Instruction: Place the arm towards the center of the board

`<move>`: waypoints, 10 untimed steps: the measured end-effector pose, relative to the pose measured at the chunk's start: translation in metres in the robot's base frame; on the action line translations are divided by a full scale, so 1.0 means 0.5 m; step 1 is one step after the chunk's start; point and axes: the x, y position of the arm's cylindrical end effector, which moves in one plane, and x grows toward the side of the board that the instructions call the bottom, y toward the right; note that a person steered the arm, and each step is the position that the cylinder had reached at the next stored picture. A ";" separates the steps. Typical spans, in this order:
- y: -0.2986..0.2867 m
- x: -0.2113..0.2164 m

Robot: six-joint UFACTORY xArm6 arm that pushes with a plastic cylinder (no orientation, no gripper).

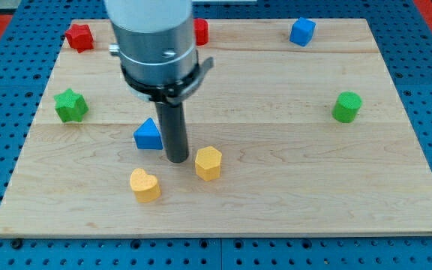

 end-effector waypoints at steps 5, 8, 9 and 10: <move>0.020 0.000; 0.019 0.000; 0.019 -0.002; 0.019 -0.006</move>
